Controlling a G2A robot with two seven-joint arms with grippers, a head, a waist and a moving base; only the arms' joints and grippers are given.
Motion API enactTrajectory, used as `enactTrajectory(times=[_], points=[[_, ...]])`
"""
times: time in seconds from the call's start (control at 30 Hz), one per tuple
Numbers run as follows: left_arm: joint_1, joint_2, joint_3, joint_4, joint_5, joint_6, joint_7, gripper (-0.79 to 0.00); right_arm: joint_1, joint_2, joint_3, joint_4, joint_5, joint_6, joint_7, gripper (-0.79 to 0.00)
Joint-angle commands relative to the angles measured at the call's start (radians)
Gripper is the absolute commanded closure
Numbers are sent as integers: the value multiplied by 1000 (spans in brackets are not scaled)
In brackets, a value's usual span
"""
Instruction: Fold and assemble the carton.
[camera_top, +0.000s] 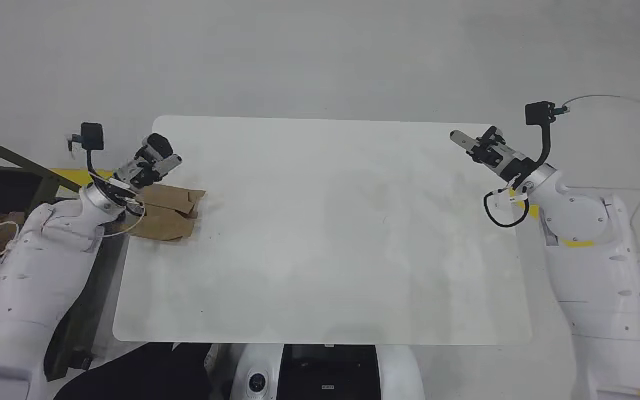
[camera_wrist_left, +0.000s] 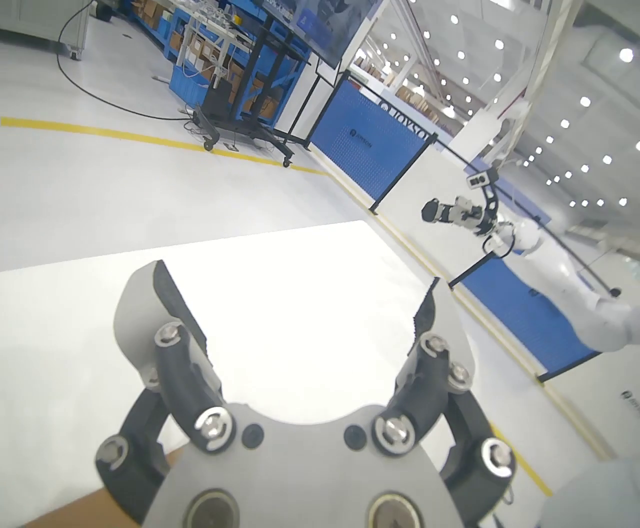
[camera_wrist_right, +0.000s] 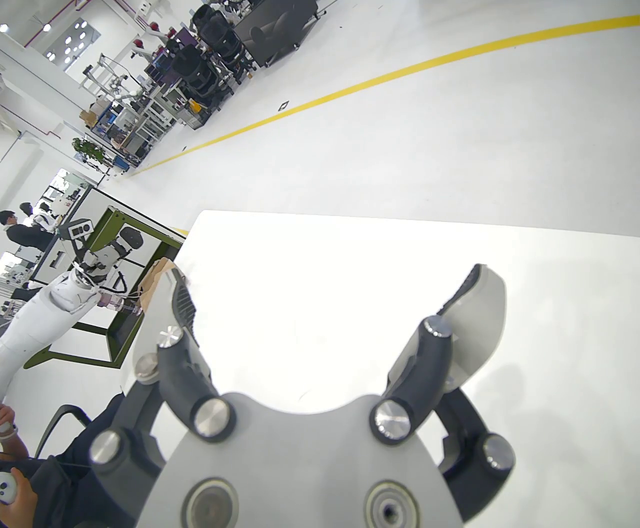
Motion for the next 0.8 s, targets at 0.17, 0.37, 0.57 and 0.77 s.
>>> enactTrajectory(times=[0.17,0.37,0.57,0.77], points=[[10,35,-66,111,-383,0,-325,-785,0,0,0,0,0,0,0,-785],[12,46,-99,209,-595,22,-493,-785,0,0,0,0,0,0,0,-785],[12,46,-103,226,-629,32,-515,-785,0,0,0,0,0,0,0,-785],[12,46,-103,226,-629,32,-515,-785,0,0,0,0,0,0,0,-785]])
